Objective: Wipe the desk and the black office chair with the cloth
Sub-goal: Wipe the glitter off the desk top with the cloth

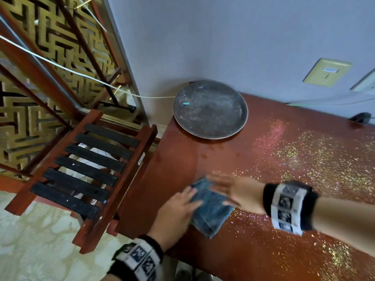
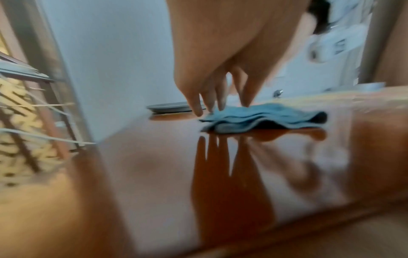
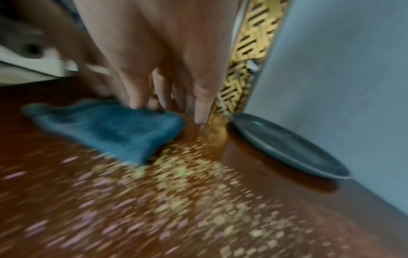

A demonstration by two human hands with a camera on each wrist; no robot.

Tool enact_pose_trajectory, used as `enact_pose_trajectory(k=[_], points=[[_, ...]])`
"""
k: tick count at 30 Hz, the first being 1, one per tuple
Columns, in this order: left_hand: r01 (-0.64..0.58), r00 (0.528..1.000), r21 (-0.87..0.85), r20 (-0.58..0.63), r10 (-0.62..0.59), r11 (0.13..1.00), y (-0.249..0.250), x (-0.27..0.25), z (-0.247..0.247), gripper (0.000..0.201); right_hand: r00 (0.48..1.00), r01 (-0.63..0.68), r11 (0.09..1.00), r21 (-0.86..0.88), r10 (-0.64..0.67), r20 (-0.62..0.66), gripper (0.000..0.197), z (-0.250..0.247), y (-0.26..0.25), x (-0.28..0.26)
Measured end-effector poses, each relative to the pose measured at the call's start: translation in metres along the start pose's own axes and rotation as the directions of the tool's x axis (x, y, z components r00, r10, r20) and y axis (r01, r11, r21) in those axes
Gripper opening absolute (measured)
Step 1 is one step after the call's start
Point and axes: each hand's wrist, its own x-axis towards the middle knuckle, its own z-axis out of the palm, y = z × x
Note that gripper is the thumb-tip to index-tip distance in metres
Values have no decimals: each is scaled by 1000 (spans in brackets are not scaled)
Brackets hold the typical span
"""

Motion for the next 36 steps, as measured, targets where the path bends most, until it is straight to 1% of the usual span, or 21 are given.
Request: enact_pose_trajectory(k=[1, 2, 3, 4, 6, 8, 10, 11, 12, 13, 15, 17, 18, 20, 23, 26, 27, 30, 33, 34, 36], points=[[70, 995, -81, -69, -76, 994, -14, -2, -9, 43, 999, 35, 999, 14, -35, -4, 61, 10, -13, -4], [139, 987, -103, -67, -146, 985, -27, -4, -19, 46, 999, 50, 999, 0, -50, -19, 65, 21, -25, -4], [195, 981, -87, -3, -196, 977, -39, -5, -26, 55, 999, 21, 1000, 0, -21, -37, 70, 35, -35, -1], [227, 972, -62, 69, -223, 972, -48, -3, -31, 68, 999, -25, 1000, 14, 25, -39, 76, 43, -43, 4], [277, 946, -30, 182, -267, 961, -57, 9, -37, 91, 996, -63, 996, 57, 66, -53, 87, 48, -54, 15], [291, 927, -1, 248, -282, 957, -62, 23, -40, 107, 992, -114, 990, 81, 117, -41, 90, 51, -52, 29], [304, 904, 39, 303, -301, 952, -65, 35, -43, 119, 984, -135, 988, 73, 142, -109, 90, 40, -38, 43], [309, 894, 57, 325, -310, 949, -66, 40, -45, 122, 975, -166, 978, 123, 182, -129, 89, 30, -29, 50], [308, 889, 66, 335, -312, 949, -66, 47, -47, 123, 969, -217, 959, 181, 234, -79, 85, 19, -20, 56], [307, 888, 74, 337, -313, 949, -66, 54, -48, 122, 964, -255, 952, 171, 264, -31, 80, 11, -13, 61], [306, 882, 89, 348, -318, 948, -64, 68, -52, 121, 971, -225, 960, 166, 234, -42, 75, 12, -11, 67], [300, 878, 114, 354, -321, 947, -63, 82, -53, 122, 985, -155, 980, 124, 163, -55, 75, 23, -14, 69], [290, 879, 131, 355, -318, 948, -62, 89, -53, 122, 987, -146, 984, 106, 151, -50, 76, 22, -15, 68], [270, 882, 160, 355, -311, 949, -58, 102, -53, 120, 982, -149, 983, 110, 160, -102, 77, 22, -3, 71], [262, 871, 195, 373, -319, 945, -55, 116, -55, 122, 969, -221, 937, 271, 243, -51, 81, 12, 14, 69], [290, 845, 198, 407, -348, 936, -57, 120, -55, 127, 936, -251, 867, 431, 331, -121, 99, 12, 19, 68], [298, 840, 196, 410, -354, 934, -58, 121, -55, 127, 936, -251, 862, 441, 332, -117, 100, 13, 18, 68], [313, 834, 195, 412, -367, 930, -57, 121, -56, 128, 944, -261, 893, 368, 316, -98, 93, 15, 17, 69], [327, 829, 199, 409, -381, 924, -53, 124, -57, 128, 928, -273, 861, 429, 354, -120, 102, 15, 20, 72], [328, 827, 207, 408, -386, 922, -52, 125, -57, 128, 928, -271, 864, 425, 351, -123, 100, 16, 19, 72], [332, 822, 231, 406, -400, 915, -49, 127, -57, 128, 944, -263, 905, 335, 314, -106, 87, 18, 15, 70]])
